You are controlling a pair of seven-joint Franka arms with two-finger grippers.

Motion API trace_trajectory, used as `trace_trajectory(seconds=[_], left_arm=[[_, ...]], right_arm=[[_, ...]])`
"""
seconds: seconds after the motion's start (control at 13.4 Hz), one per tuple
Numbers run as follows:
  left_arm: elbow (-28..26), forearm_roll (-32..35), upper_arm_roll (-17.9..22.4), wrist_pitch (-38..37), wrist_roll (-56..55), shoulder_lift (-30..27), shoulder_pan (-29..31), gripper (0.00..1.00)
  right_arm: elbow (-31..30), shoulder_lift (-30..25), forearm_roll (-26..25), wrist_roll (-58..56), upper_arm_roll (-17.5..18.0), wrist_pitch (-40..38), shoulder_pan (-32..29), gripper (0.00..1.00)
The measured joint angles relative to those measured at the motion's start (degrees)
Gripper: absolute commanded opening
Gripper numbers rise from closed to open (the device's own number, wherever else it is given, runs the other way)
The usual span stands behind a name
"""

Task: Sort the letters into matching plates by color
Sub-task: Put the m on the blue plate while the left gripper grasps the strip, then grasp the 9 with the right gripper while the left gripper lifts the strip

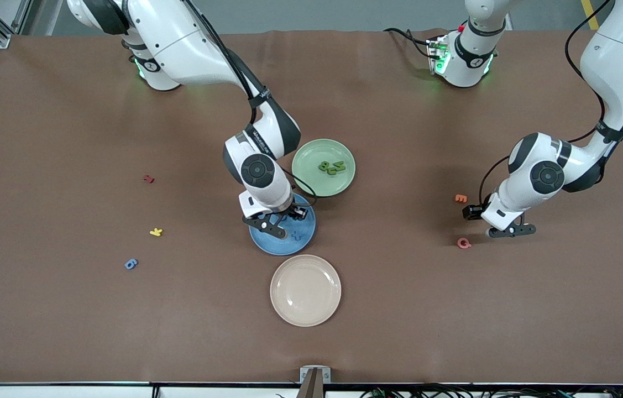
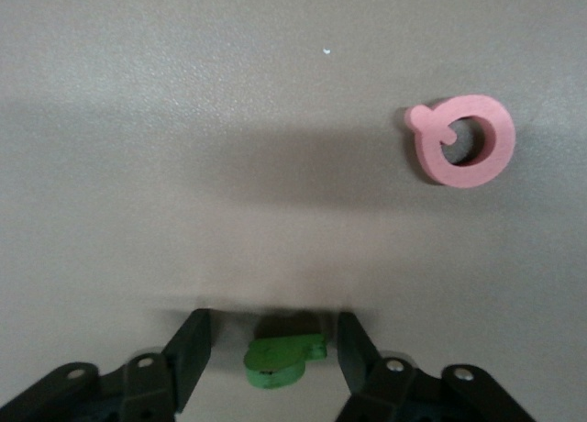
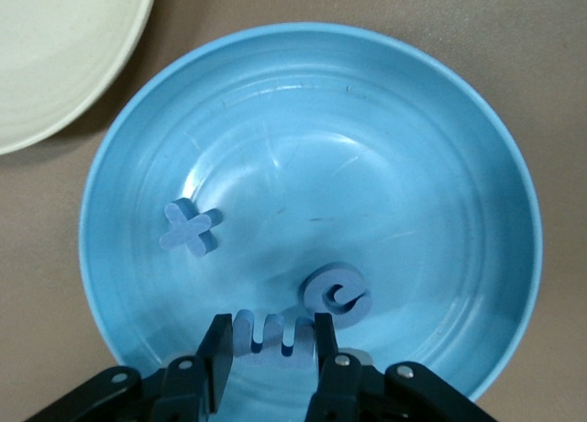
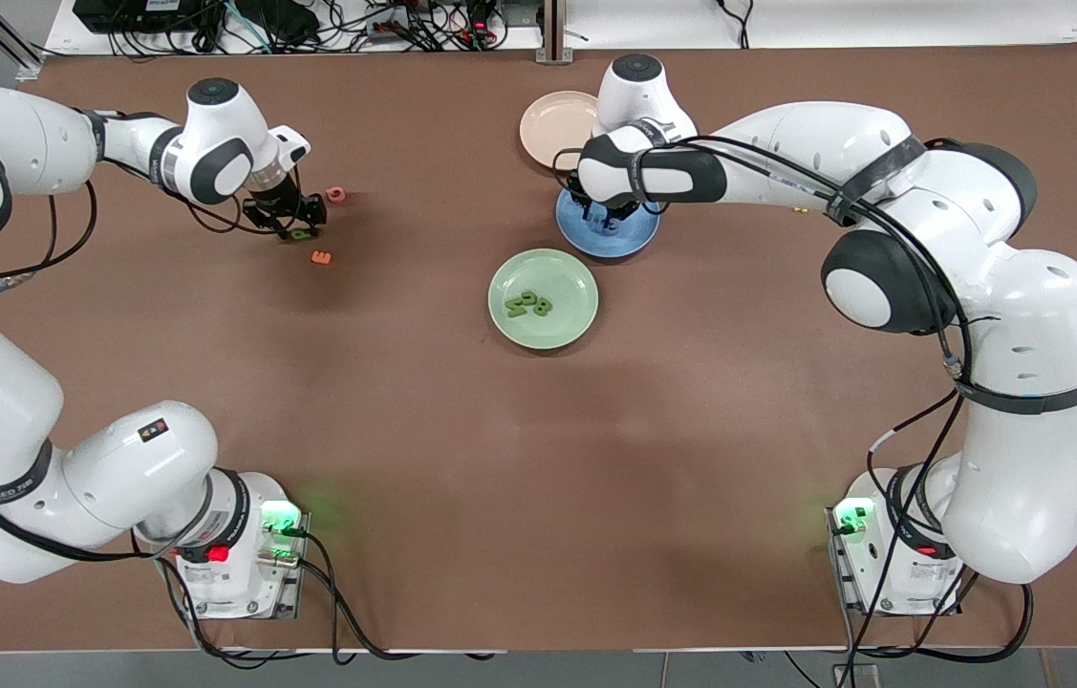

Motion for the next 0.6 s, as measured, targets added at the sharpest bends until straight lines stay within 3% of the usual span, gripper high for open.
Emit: trace_trajectory(seconds=[0.07, 0.15, 0.45, 0.6], left_arm=[[-0.1, 0.0, 0.0, 0.0, 0.0, 0.0, 0.0, 0.59], [-0.1, 0.0, 0.0, 0.0, 0.0, -0.1, 0.0, 0.56], [-0.2, 0.1, 0.0, -0.1, 0.0, -0.3, 0.0, 0.47], [-0.3, 0.1, 0.0, -0.1, 0.0, -0.4, 0.0, 0.28]], right_arm=[[0.3, 0.2, 0.0, 0.0, 0.0, 0.0, 0.0, 0.7], [0.5, 0.3, 0.0, 0.0, -0.1, 0.0, 0.0, 0.99], [1.6, 0.3, 0.1, 0.0, -0.3, -0.6, 0.0, 1.0], [3.1, -0.4, 0.1, 0.0, -0.8, -5.2, -0.1, 1.0]])
